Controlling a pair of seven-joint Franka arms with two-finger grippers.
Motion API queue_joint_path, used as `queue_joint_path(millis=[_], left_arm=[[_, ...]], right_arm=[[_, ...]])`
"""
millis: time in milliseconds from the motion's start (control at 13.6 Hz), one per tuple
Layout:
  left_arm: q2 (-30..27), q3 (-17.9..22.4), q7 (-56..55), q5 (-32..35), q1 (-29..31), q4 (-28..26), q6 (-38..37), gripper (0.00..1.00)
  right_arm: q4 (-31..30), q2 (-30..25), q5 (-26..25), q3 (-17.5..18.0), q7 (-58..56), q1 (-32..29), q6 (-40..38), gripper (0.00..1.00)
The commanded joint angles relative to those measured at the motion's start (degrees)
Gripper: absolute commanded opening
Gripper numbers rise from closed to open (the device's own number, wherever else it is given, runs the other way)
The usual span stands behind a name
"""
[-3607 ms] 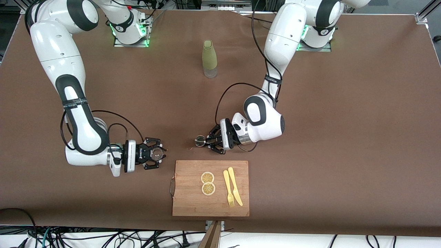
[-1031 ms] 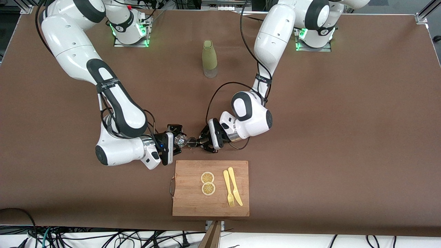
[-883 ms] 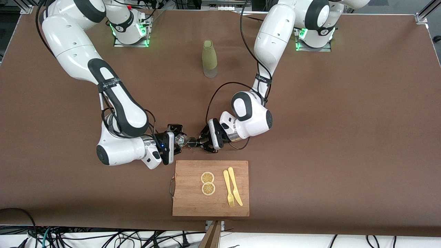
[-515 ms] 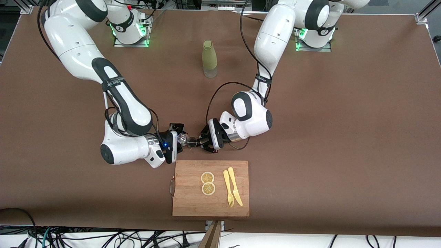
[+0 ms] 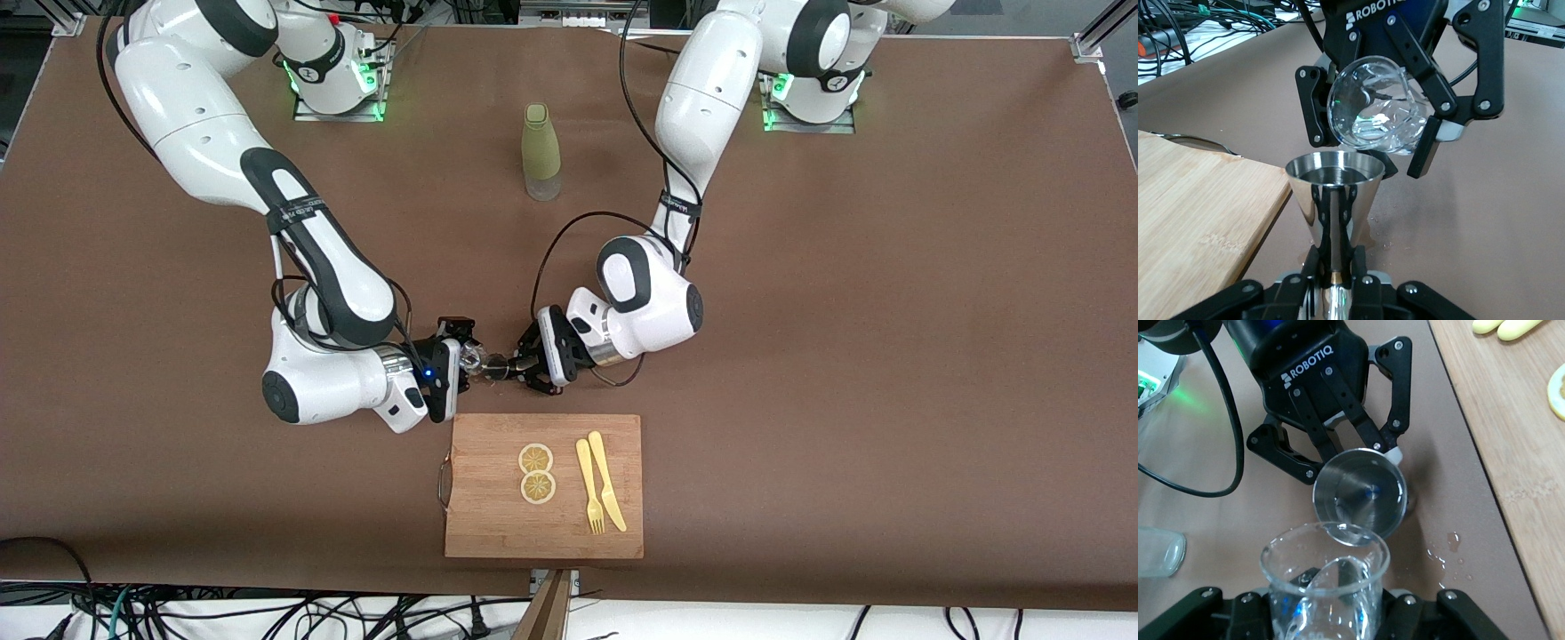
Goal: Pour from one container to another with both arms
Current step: 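Tilt the jigger with the left gripper to pour into the glass cup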
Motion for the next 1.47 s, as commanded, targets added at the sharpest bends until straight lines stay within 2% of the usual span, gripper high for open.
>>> queue_joint_path(millis=[0, 442, 736, 1399], left_arm=[[1.2, 1.0, 0.0, -2.4, -0.4, 1.9, 0.3, 0.00], [1.2, 1.0, -0.2, -2.5, -0.4, 1.9, 0.2, 0.00], [1.2, 1.0, -0.1, -2.5, -0.3, 1.9, 0.1, 0.00], [1.2, 1.1, 0.2, -2.5, -0.3, 1.9, -0.1, 0.00]], right_arm=[[1.4, 0.7, -2.0, 1.4, 3.3, -0.1, -1.0, 0.24], [1.5, 0.7, -3.9, 2.1, 6.5, -0.1, -2.2, 0.23], [2.7, 0.6, -7.4, 3.6, 12.0, -0.1, -5.0, 0.23], [3.6, 0.6, -8.6, 4.2, 13.6, -0.1, -7.5, 0.22]])
